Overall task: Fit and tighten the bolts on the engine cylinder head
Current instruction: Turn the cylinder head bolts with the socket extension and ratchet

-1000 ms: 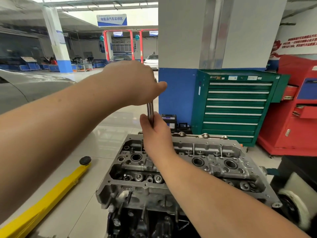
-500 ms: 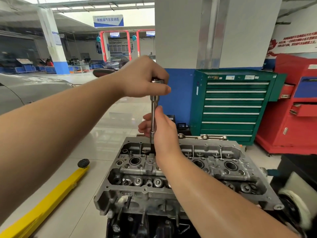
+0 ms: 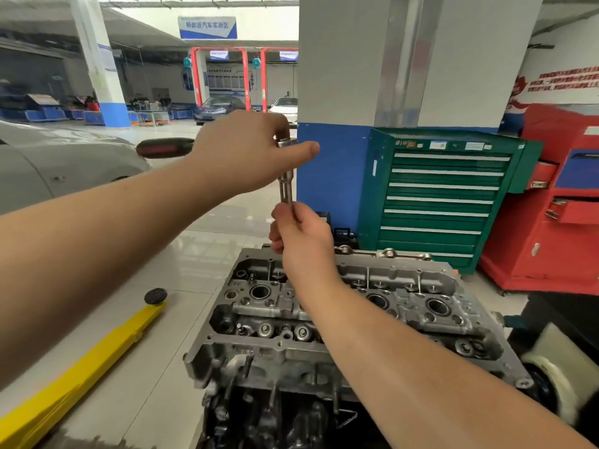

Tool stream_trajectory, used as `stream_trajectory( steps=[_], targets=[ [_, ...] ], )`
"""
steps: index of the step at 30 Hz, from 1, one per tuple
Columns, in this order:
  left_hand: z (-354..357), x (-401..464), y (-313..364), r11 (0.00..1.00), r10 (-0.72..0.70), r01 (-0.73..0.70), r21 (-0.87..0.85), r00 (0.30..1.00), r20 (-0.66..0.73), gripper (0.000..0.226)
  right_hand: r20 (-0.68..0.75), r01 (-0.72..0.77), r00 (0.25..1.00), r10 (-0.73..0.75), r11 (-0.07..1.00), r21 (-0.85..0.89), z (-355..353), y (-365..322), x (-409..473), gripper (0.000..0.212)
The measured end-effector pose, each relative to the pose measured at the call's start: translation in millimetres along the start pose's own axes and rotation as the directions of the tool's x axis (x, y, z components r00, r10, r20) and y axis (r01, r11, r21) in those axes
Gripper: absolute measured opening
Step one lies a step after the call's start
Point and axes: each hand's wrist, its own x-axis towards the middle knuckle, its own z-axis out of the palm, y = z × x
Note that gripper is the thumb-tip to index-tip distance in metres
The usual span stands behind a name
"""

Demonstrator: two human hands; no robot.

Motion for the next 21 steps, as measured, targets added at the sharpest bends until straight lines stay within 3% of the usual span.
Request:
stream_trajectory(
  steps=[2, 6, 8, 10, 14, 16, 18, 19, 21],
  targets=[
    [4, -6, 2, 0.999, -0.016, 0.015, -0.045, 0.999, -0.029, 0.057, 0.024, 0.005, 1.000, -0.004, 1.000, -0.027, -1, -3, -2, 0.025],
    [1, -7, -3, 0.971, 0.097, -0.090, -0.220, 0.995, 0.020, 0.049, 0.084, -0.056, 0.995, 0.059, 0.998, -0.027, -22, -22, 1, 0.030],
    [-1, -8, -5, 0.926, 0.176, -0.165, -0.338, 0.984, 0.002, 0.042, -0.037, 0.032, 0.999, -0.033, 0.999, -0.036, -37, -43, 14, 0.025],
    [1, -7, -1, 0.873, 0.170, -0.168, -0.457, 0.985, -0.037, 0.042, -0.108, 0.176, 0.975, -0.195, 0.970, -0.165, -48, -73, 33, 0.023],
    [12, 8, 22, 0.908, 0.066, -0.073, -0.412, 0.997, -0.030, 0.066, -0.018, 0.329, 0.935, -0.355, 0.883, -0.334, -45, -135, 75, 0.018],
    [13, 10, 30, 0.786, 0.077, -0.048, -0.617, 0.997, 0.021, 0.052, 0.079, 0.339, 0.938, -0.339, 0.840, -0.424, -35, -156, 92, 0.028],
    [12, 10, 34, 0.528, 0.097, 0.010, -0.849, 0.993, 0.072, 0.038, 0.198, 0.291, 0.955, -0.220, 0.819, -0.496, -30, -166, 109, 0.037],
    [12, 11, 33, 0.452, 0.129, 0.020, -0.892, 0.988, 0.088, 0.036, 0.262, 0.255, 0.956, -0.134, 0.819, -0.513, -30, -167, 116, 0.041],
    [13, 12, 30, 0.421, 0.193, 0.007, -0.907, 0.976, 0.097, 0.033, 0.326, 0.137, 0.944, 0.041, 0.854, -0.503, -33, -158, 129, 0.052]
  ],
)
